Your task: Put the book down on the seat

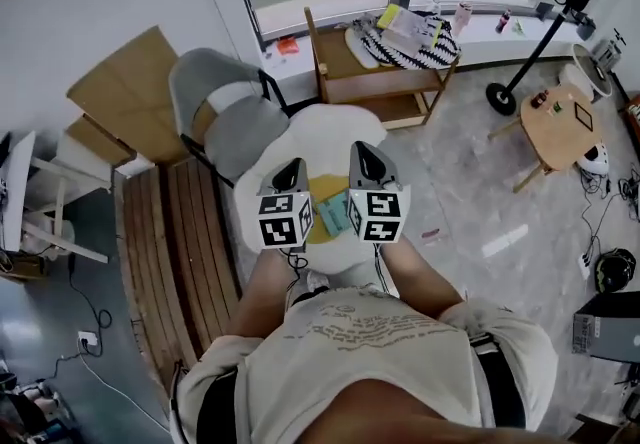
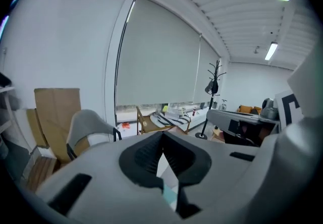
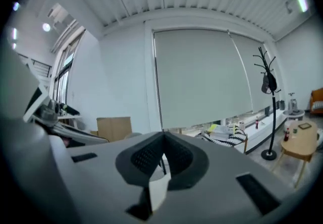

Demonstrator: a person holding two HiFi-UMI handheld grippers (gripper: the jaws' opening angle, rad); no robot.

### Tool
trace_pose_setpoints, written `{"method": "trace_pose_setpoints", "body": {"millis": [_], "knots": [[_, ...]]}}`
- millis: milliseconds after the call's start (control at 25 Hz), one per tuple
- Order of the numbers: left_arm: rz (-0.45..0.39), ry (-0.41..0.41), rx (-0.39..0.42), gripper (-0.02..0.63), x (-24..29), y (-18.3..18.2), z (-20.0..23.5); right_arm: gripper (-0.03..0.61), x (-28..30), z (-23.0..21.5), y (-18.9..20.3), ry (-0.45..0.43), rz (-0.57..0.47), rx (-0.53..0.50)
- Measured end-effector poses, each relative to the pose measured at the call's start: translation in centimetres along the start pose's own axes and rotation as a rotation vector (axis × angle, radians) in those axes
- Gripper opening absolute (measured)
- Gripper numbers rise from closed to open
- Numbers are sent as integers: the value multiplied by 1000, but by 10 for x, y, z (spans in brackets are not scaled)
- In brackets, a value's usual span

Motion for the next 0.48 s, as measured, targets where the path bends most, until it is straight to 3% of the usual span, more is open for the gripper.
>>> {"method": "trace_pose_setpoints", "body": {"millis": [120,280,480], "knots": [[-69,-16,-9,20,-7,-36,-2,28,5,-6,-30,-30,-37,54],[-120,-19,-4,20,-21,-69,-3,26,7,-9,-55,-40,-65,22],[-147,-20,11,20,-23,-85,1,26,11,-10,-66,-81,-87,17]]}}
Point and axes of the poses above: the fingertips, and each gripper's own axes: x forward along the fingers, z to its left, y out of its underside, the point moved 9 cm from there along -x, backward along the fingers, and after that the axes turned 15 degrees about -y, right-handed, at the moved point
